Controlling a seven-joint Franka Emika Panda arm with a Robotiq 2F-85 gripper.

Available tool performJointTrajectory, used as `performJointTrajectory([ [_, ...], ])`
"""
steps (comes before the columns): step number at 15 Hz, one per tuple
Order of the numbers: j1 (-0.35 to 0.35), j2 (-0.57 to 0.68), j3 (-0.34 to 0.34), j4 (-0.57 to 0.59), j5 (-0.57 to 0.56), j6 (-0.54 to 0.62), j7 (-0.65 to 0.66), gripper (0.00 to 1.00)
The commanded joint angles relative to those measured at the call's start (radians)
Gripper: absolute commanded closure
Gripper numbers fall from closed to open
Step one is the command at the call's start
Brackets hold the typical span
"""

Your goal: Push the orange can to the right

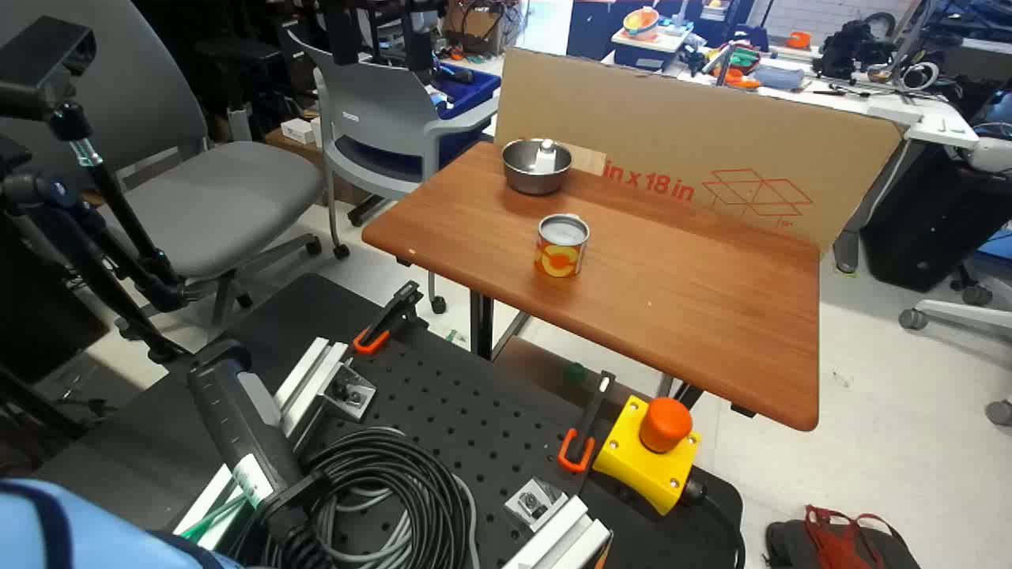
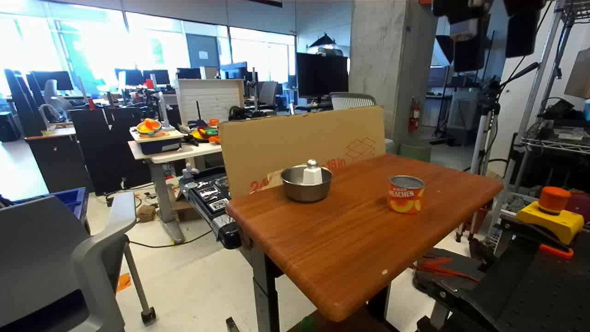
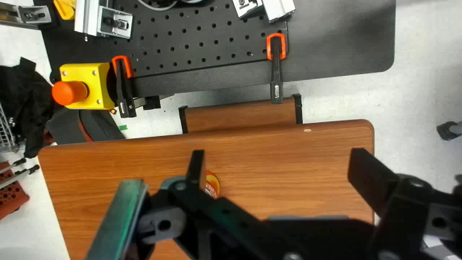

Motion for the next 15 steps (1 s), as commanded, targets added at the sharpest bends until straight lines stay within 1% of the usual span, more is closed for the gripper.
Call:
performJointTrajectory([
  [1,0.022,0.003,-0.021,0.001,-0.009,-0.001,0.008,0.0],
  [7,0.022,0.003,-0.021,0.001,-0.009,-0.001,0.008,0.0],
  [9,0.001,0.076,-0.035,0.034,-0.025,0.018,-0.005,0.0],
  [11,-0.01,0.148,-0.06,0.051,-0.039,0.084,-0.035,0.0],
  [15,-0.011,0.302,-0.13,0.07,-0.017,0.28,-0.135,0.0],
])
